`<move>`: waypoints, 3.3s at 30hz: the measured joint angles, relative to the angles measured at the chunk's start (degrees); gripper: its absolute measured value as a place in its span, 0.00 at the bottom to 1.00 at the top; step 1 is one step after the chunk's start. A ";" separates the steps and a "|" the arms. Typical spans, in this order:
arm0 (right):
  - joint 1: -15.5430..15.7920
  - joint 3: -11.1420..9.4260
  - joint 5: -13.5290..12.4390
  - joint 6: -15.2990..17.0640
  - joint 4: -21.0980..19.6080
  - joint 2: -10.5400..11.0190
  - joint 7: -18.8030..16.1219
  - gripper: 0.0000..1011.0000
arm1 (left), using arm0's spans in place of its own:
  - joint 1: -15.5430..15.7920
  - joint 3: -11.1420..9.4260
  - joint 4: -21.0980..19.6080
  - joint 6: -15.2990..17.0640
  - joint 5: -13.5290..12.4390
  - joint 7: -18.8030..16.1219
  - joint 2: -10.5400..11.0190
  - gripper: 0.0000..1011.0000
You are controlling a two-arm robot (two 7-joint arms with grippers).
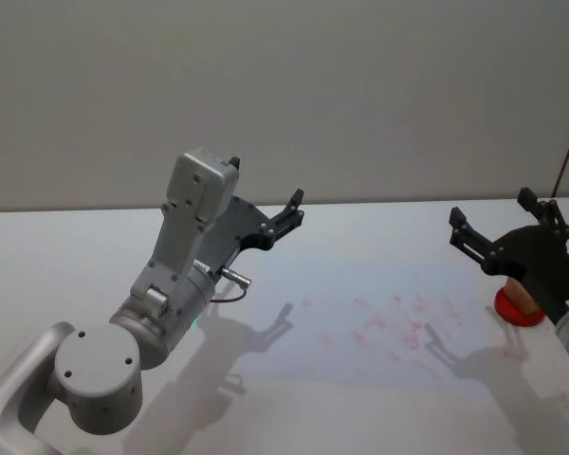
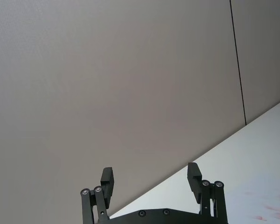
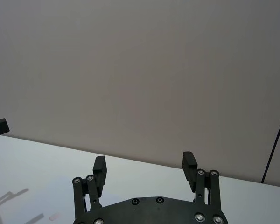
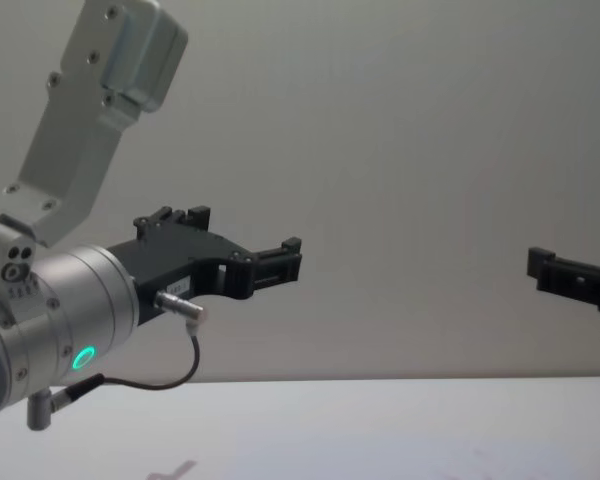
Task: Use the one hand to pick up the stamp and affix it onto the A4 paper.
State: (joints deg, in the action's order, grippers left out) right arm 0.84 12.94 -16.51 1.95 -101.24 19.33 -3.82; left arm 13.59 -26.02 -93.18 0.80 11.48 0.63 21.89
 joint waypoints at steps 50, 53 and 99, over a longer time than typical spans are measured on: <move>-0.70 -0.47 -0.72 0.14 1.69 0.12 -1.59 0.99 | 0.00 0.00 0.00 0.00 0.00 0.00 0.00 0.99; -1.02 -0.92 -1.21 0.16 2.73 0.46 -2.51 0.99 | 0.00 0.00 0.00 0.00 0.00 0.00 0.00 0.99; -4.90 -4.46 -0.68 2.64 17.54 3.88 -9.88 0.99 | 0.00 0.00 0.00 0.00 0.00 0.00 0.00 0.99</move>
State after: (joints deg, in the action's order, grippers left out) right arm -4.06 8.47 -17.19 4.59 -83.69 23.21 -13.69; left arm 13.59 -26.02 -93.17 0.80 11.48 0.62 21.89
